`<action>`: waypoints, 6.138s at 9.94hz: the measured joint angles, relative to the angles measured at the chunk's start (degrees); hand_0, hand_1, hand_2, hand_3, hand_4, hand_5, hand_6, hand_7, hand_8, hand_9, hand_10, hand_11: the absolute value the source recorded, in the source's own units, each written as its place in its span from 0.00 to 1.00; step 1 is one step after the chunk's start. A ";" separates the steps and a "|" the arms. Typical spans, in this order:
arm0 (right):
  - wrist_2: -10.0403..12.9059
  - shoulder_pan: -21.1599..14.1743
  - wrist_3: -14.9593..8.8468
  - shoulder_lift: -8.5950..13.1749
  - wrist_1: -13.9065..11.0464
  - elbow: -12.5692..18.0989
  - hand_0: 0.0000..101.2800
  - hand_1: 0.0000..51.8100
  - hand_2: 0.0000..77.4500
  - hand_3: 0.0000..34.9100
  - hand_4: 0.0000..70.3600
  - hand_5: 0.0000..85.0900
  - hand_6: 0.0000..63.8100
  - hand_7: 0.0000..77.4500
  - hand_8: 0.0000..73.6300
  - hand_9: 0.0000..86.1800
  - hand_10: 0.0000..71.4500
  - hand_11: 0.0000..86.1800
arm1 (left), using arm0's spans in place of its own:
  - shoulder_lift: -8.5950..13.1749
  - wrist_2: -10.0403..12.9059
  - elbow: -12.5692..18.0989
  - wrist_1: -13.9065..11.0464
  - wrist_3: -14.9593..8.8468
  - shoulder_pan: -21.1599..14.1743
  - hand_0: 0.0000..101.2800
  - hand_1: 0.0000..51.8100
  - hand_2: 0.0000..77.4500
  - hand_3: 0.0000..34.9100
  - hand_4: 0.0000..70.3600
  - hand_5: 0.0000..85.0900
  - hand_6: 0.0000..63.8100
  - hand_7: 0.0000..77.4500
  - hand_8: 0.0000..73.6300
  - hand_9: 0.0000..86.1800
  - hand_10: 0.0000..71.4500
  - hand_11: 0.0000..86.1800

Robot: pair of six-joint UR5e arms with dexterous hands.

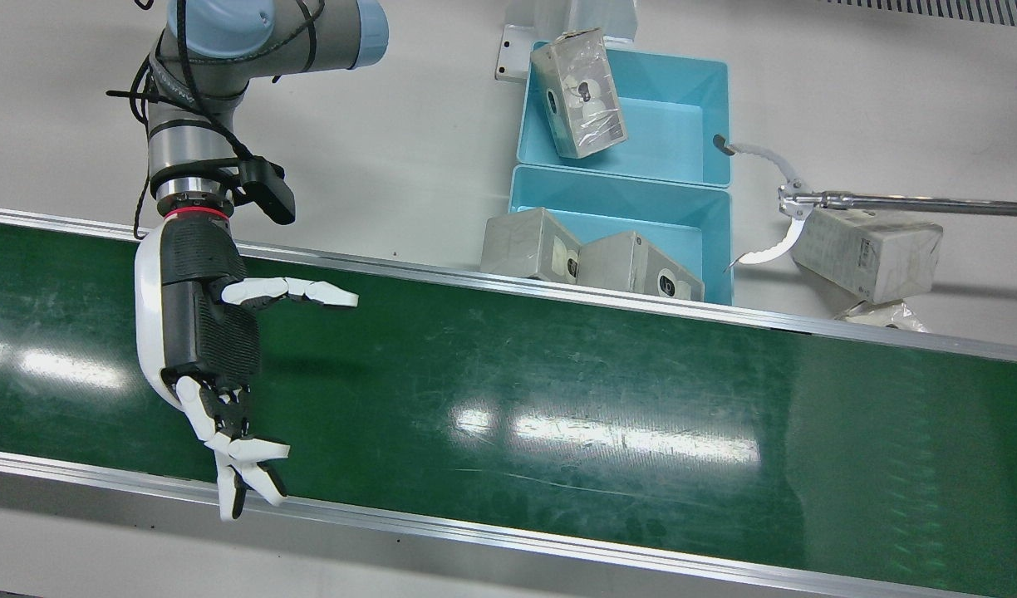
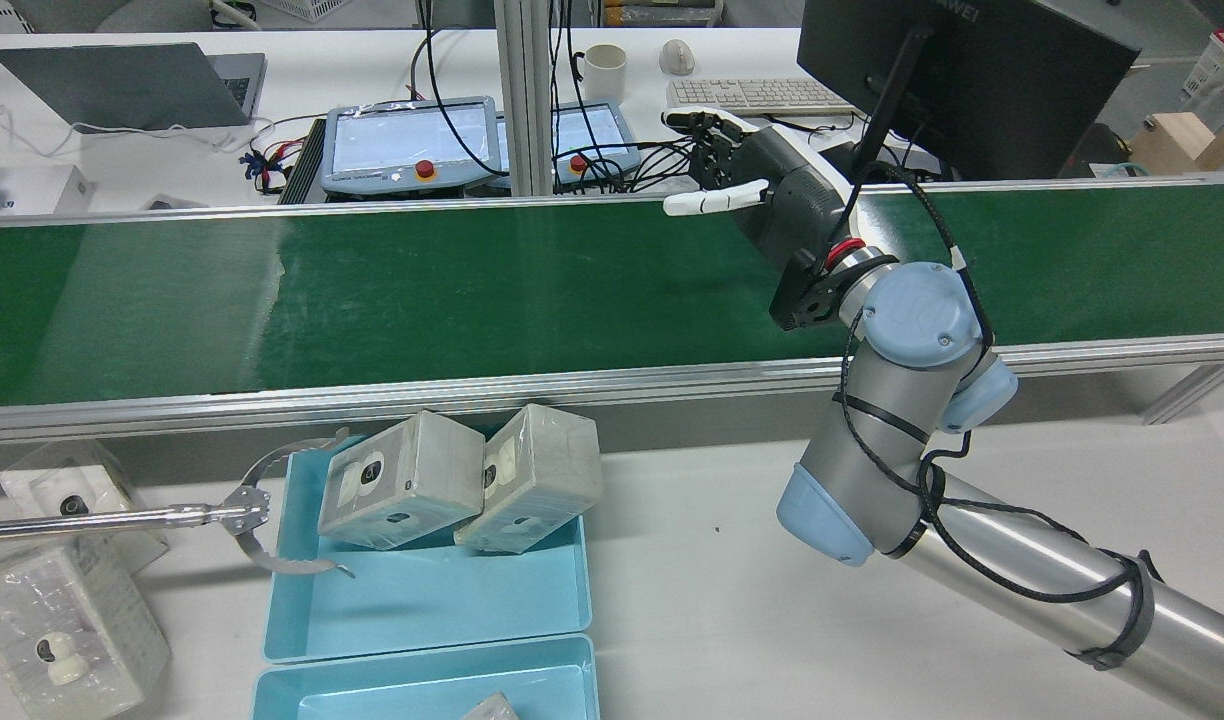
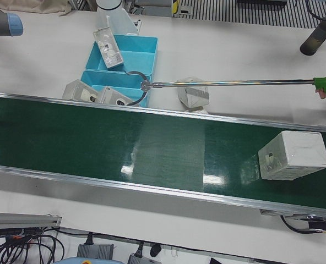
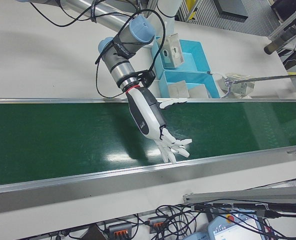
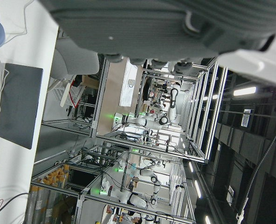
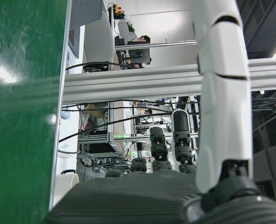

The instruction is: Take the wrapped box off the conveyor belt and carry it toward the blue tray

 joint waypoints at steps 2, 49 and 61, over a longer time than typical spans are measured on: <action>-0.01 -0.98 0.00 0.69 -0.09 0.17 0.49 0.32 0.13 0.00 0.18 0.37 0.09 0.10 0.02 0.04 0.00 0.01 | 0.00 0.00 0.00 0.00 0.00 0.00 0.00 0.00 0.01 0.00 0.00 0.01 0.01 0.00 0.01 0.00 0.01 0.01; -0.88 -2.62 -4.29 1.34 7.31 -3.87 0.48 0.29 0.15 0.00 0.20 0.32 0.11 0.11 0.02 0.06 0.00 0.01 | 0.00 0.00 0.00 0.00 0.00 0.00 0.00 0.00 0.01 0.00 0.00 0.01 0.01 0.00 0.01 0.01 0.01 0.01; -0.89 -1.04 -4.11 0.63 7.35 -3.37 0.48 0.31 0.15 0.00 0.18 0.31 0.10 0.08 0.02 0.04 0.00 0.01 | 0.00 0.00 0.00 0.00 0.00 0.00 0.00 0.00 0.01 0.00 0.00 0.01 0.01 0.01 0.01 0.00 0.01 0.01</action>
